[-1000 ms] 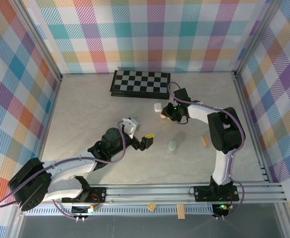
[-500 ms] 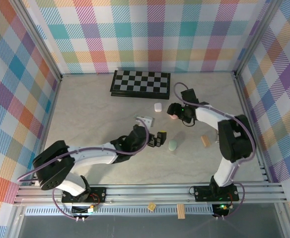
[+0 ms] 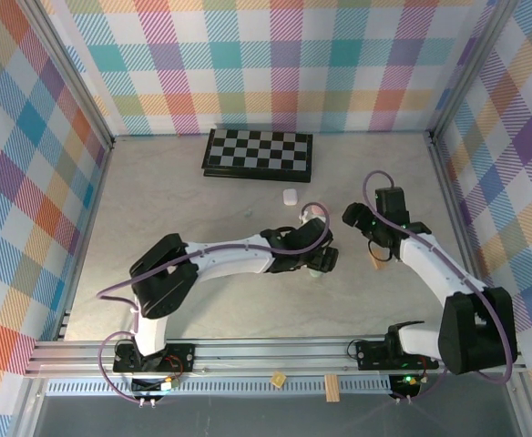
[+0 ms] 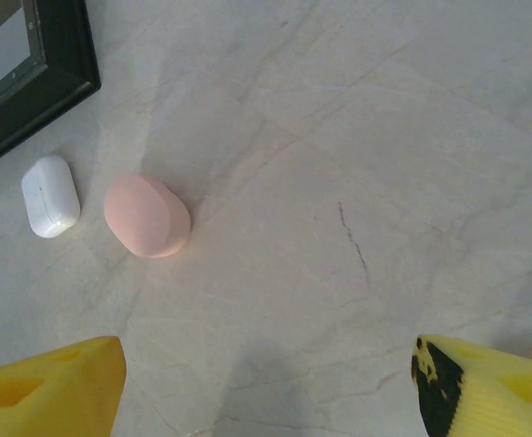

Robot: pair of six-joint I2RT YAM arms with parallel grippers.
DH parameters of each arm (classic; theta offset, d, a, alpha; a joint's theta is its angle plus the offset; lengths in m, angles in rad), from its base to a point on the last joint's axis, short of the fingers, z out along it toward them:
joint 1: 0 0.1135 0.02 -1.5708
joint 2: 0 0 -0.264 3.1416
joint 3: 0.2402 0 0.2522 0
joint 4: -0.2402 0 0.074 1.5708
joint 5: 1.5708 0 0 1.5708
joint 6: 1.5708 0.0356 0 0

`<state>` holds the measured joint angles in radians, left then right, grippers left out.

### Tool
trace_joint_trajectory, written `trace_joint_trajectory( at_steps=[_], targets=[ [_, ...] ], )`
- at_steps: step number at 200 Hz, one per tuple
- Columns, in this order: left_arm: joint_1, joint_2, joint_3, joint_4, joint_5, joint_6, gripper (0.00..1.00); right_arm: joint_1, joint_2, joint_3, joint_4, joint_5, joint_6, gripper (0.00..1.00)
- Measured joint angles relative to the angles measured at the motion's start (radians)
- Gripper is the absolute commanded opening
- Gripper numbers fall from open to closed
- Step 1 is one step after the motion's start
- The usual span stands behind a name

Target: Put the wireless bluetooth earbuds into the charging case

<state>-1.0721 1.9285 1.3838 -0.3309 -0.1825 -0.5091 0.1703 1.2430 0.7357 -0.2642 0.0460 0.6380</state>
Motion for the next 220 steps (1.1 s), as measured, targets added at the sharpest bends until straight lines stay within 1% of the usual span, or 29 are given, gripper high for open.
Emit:
trace_joint_trajectory(
  at_steps=[18, 41, 83, 96, 107, 117, 137, 141, 154, 195, 220],
  targets=[
    [-0.002, 0.051, 0.07, -0.1, 0.039, -0.026, 0.81, -0.024, -0.02, -0.024, 0.001, -0.001, 0.0, 0.81],
    [-0.017, 0.105, 0.151, -0.218, 0.051, -0.059, 0.76, -0.056, -0.021, -0.043, 0.001, -0.009, -0.004, 0.81],
    [-0.034, 0.153, 0.218, -0.323, 0.076, -0.087, 0.7, -0.087, -0.017, -0.046, 0.018, -0.047, -0.02, 0.81],
    [-0.034, 0.172, 0.238, -0.336, 0.089, -0.092, 0.69, -0.092, -0.011, -0.046, 0.026, -0.059, -0.026, 0.81],
    [-0.034, 0.194, 0.265, -0.349, 0.097, -0.095, 0.66, -0.095, -0.007, -0.046, 0.031, -0.069, -0.027, 0.81],
    [-0.034, 0.214, 0.282, -0.352, 0.102, -0.098, 0.6, -0.097, -0.005, -0.047, 0.032, -0.077, -0.03, 0.81],
    [-0.034, 0.245, 0.311, -0.366, 0.108, -0.1, 0.56, -0.1, -0.005, -0.048, 0.035, -0.085, -0.035, 0.81],
    [-0.034, 0.251, 0.317, -0.371, 0.108, -0.099, 0.52, -0.1, -0.005, -0.049, 0.036, -0.087, -0.037, 0.81],
    [-0.034, 0.267, 0.333, -0.379, 0.114, -0.098, 0.49, -0.101, -0.005, -0.053, 0.038, -0.092, -0.041, 0.81],
    [-0.033, 0.275, 0.34, -0.39, 0.115, -0.094, 0.44, -0.114, -0.008, -0.063, 0.036, -0.097, -0.049, 0.8],
    [-0.029, 0.269, 0.322, -0.362, 0.126, -0.076, 0.44, -0.117, -0.026, -0.063, 0.031, -0.111, -0.05, 0.8]
  ],
)
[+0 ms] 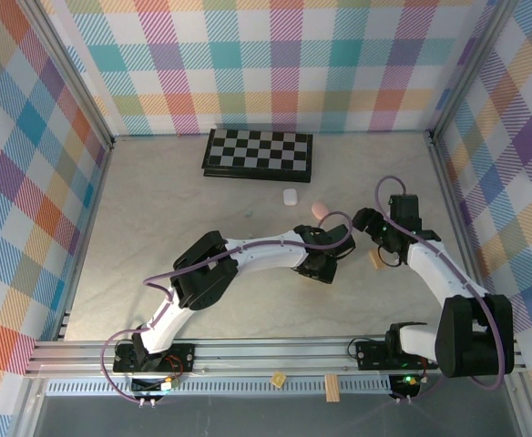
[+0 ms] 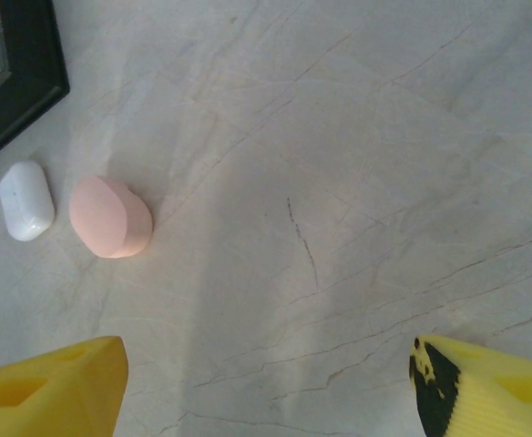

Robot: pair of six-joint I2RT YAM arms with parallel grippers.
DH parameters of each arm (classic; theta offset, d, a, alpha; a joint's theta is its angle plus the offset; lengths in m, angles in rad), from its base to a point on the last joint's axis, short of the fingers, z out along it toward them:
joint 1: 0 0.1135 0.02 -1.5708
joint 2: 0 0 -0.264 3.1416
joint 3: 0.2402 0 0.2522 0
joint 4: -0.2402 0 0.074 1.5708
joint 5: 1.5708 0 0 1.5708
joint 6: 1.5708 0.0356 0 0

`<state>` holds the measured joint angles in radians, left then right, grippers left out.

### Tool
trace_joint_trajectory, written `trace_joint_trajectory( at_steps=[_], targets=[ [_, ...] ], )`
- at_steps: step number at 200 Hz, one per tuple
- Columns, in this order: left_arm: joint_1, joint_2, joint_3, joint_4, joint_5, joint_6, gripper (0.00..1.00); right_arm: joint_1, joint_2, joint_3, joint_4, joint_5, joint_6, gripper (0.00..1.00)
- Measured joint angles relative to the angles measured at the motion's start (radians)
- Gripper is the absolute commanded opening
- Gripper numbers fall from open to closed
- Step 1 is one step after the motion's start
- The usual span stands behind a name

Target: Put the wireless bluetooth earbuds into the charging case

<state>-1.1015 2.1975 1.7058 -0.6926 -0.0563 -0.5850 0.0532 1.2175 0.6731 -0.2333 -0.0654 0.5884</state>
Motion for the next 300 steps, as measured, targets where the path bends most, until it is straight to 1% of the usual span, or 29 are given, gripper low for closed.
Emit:
trace_joint_trajectory(
  at_steps=[27, 53, 68, 84, 100, 111, 131, 142, 157, 170, 196, 236, 284, 300],
  targets=[
    [0.027, -0.048, -0.085, 0.066, 0.043, 0.024, 0.44, -0.001, -0.036, 0.0, -0.016, -0.019, -0.007, 0.8],
    [0.081, -0.117, -0.187, 0.086, 0.069, 0.06, 0.45, -0.002, -0.042, -0.002, -0.023, -0.037, -0.014, 0.8],
    [0.12, -0.163, -0.254, 0.097, 0.086, 0.087, 0.49, -0.002, -0.042, -0.012, -0.023, -0.049, -0.018, 0.8],
    [0.153, -0.22, -0.329, 0.095, 0.113, 0.154, 0.52, -0.002, -0.042, -0.027, -0.023, -0.055, -0.019, 0.8],
    [0.168, -0.266, -0.372, 0.087, 0.127, 0.215, 0.55, -0.002, -0.042, -0.041, -0.023, -0.06, -0.021, 0.8],
    [0.168, -0.287, -0.382, 0.078, 0.131, 0.256, 0.58, -0.002, -0.042, -0.045, -0.023, -0.062, -0.021, 0.8],
    [0.168, -0.306, -0.387, 0.072, 0.146, 0.291, 0.64, -0.002, -0.042, -0.046, -0.023, -0.068, -0.021, 0.8],
    [0.169, -0.316, -0.397, 0.076, 0.148, 0.293, 0.72, -0.002, -0.042, -0.046, -0.023, -0.069, -0.021, 0.8],
    [0.174, -0.332, -0.418, 0.097, 0.153, 0.295, 0.85, -0.002, -0.042, -0.046, -0.023, -0.073, -0.021, 0.8],
    [0.176, -0.341, -0.431, 0.118, 0.16, 0.286, 0.9, -0.002, -0.042, -0.046, -0.023, -0.075, -0.021, 0.8],
    [0.176, -0.342, -0.433, 0.166, 0.185, 0.266, 0.92, -0.002, -0.042, -0.046, -0.023, -0.079, -0.021, 0.8],
    [0.176, -0.328, -0.433, 0.253, 0.225, 0.212, 0.91, -0.002, -0.047, -0.055, -0.024, -0.084, -0.022, 0.8],
    [0.175, -0.292, -0.438, 0.379, 0.326, 0.125, 0.9, -0.002, -0.095, -0.073, -0.061, -0.088, -0.027, 0.8],
    [0.175, -0.295, -0.453, 0.432, 0.338, 0.103, 0.9, -0.002, -0.107, -0.073, -0.067, -0.105, -0.038, 0.8]
  ],
)
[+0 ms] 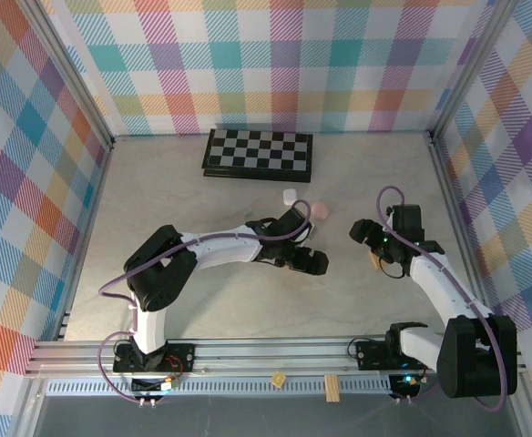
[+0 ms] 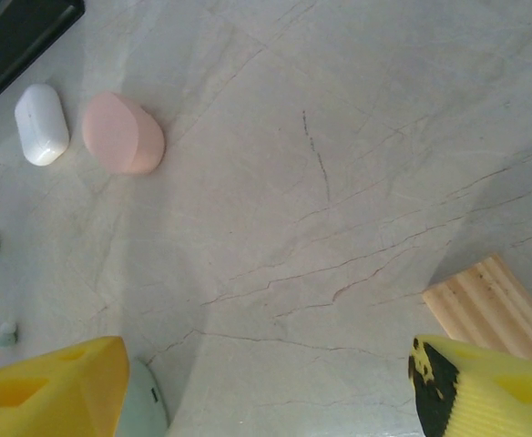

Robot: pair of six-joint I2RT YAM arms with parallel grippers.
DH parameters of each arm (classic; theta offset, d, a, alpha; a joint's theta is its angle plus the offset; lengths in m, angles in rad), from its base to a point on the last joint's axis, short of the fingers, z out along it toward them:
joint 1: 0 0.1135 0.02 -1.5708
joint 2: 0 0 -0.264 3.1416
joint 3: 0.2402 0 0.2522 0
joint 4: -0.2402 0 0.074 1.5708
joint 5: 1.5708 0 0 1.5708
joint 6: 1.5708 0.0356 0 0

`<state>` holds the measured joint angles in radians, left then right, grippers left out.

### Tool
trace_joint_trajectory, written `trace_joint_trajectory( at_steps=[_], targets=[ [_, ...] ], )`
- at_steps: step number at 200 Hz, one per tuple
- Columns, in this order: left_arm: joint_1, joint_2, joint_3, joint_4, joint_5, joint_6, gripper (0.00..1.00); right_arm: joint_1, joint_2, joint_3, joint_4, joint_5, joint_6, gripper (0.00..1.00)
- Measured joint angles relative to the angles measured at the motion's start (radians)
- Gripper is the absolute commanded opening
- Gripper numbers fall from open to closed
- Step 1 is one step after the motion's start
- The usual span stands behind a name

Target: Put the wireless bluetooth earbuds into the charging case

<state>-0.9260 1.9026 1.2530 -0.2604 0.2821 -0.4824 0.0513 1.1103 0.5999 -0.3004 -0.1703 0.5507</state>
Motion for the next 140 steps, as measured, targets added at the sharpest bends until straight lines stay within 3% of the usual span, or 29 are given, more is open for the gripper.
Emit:
trace_joint_trajectory(
  at_steps=[32, 59, 104, 140],
  targets=[
    [0.016, -0.069, -0.111, 0.054, -0.016, -0.026, 0.9, 0.01, -0.015, -0.018, 0.005, -0.053, -0.042, 0.81],
    [0.082, -0.215, -0.243, 0.066, -0.066, -0.043, 0.9, 0.069, -0.03, -0.031, 0.003, -0.052, -0.075, 0.82],
    [0.218, -0.428, -0.394, 0.088, -0.15, -0.068, 0.9, 0.31, -0.008, -0.03, 0.032, 0.033, -0.157, 0.84],
    [0.274, -0.521, -0.468, 0.079, -0.188, -0.082, 0.9, 0.51, 0.162, 0.019, 0.045, 0.167, -0.221, 0.83]
  ],
)
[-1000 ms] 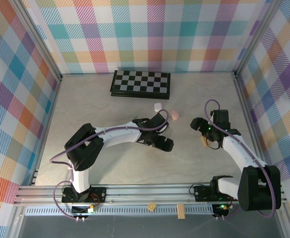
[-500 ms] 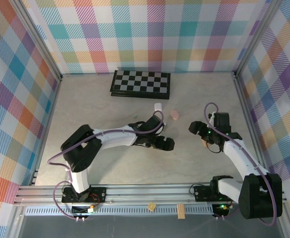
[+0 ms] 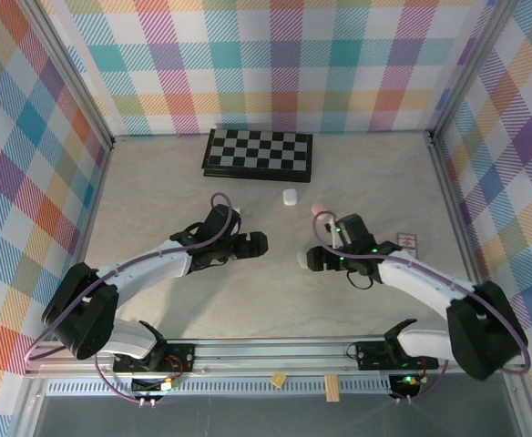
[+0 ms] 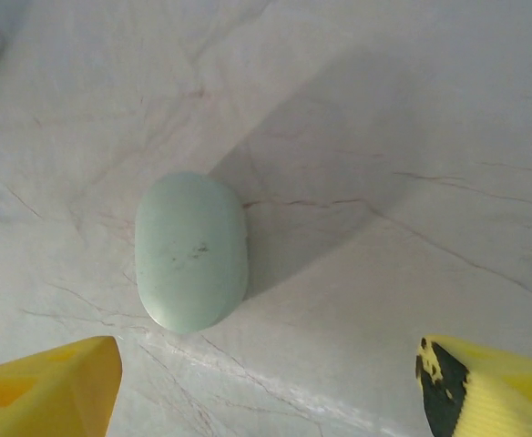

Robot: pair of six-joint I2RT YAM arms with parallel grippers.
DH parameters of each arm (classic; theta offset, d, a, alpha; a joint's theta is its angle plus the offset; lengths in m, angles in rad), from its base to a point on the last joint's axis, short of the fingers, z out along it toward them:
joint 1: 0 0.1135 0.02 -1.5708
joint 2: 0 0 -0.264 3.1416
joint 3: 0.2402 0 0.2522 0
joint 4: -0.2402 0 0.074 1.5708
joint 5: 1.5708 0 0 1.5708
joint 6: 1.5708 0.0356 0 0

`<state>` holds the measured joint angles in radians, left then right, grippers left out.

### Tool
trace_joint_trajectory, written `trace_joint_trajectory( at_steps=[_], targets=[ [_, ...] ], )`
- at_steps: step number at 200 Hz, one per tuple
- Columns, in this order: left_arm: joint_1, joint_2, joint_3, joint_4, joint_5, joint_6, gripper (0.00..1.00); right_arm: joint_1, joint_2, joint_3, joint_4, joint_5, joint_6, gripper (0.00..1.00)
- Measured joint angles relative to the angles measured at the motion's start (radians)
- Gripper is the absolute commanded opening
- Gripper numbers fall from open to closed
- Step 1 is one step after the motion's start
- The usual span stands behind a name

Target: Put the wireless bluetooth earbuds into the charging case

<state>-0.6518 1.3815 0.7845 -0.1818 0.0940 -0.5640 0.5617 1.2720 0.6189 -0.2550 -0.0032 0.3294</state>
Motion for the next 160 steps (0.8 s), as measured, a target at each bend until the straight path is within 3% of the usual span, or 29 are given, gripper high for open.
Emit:
trace_joint_trajectory(
  at_steps=[30, 47, 73, 109, 160],
  targets=[
    [0.009, -0.055, -0.038, 0.002, -0.019, -0.009, 0.9, 0.1, 0.148, 0.085, 0.008, 0.095, -0.028, 0.73],
    [0.01, -0.072, -0.056, 0.001, -0.028, -0.016, 0.9, 0.126, 0.203, 0.115, 0.016, 0.132, -0.04, 0.64],
    [0.013, -0.077, -0.067, 0.0, -0.029, -0.02, 0.9, 0.14, 0.266, 0.146, 0.025, 0.162, -0.052, 0.58],
    [0.013, -0.079, -0.067, -0.002, -0.036, -0.019, 0.9, 0.152, 0.307, 0.16, 0.028, 0.179, -0.06, 0.46],
    [0.013, -0.081, -0.068, 0.003, -0.036, -0.018, 0.91, 0.159, 0.291, 0.161, 0.005, 0.187, -0.064, 0.38]
  ],
)
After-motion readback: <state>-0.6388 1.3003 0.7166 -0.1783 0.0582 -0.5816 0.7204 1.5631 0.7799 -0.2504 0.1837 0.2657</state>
